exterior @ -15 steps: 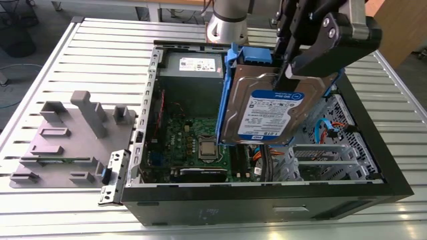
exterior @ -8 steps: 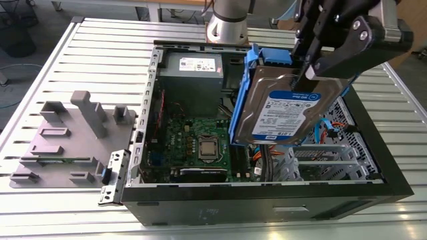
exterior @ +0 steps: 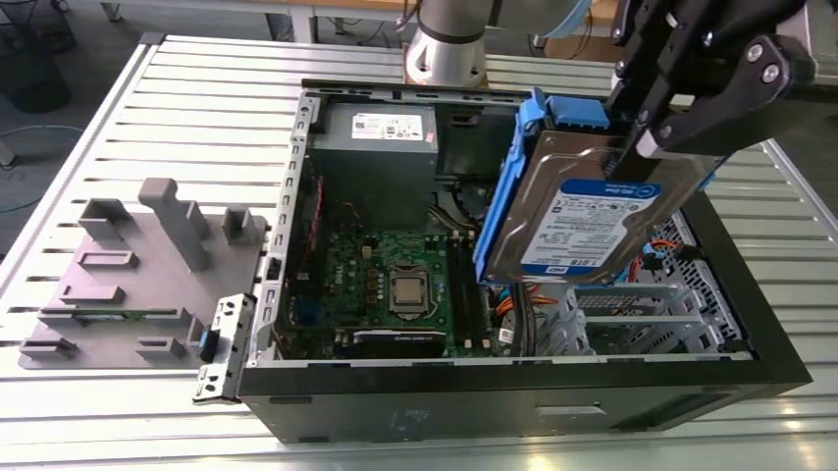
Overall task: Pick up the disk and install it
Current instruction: 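Insert the disk into the insertion slot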
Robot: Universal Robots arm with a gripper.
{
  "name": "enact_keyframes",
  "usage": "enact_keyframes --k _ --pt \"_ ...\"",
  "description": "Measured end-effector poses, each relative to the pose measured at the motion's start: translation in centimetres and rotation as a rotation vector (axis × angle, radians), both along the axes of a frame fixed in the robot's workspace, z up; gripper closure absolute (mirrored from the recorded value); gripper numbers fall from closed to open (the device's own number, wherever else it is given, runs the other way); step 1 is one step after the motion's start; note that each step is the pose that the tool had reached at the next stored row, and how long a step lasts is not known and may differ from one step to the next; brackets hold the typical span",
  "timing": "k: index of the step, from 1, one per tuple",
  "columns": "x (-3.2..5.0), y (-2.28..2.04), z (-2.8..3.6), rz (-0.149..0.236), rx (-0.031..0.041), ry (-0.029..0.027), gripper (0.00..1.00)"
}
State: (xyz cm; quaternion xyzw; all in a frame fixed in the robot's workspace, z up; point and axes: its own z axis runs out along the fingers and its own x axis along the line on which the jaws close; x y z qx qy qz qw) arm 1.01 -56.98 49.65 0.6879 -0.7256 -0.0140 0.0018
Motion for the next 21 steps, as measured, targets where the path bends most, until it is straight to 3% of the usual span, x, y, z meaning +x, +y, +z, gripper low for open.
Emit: enact_keyframes --k 7,16,21 --pt "1.34 0.0 -0.03 0.0 0.0 0.0 0.65" --pt "3.94 -0.01 -0.12 0.0 0.0 0.0 0.65" --pt "4.22 -0.01 -0.12 0.0 0.0 0.0 0.65"
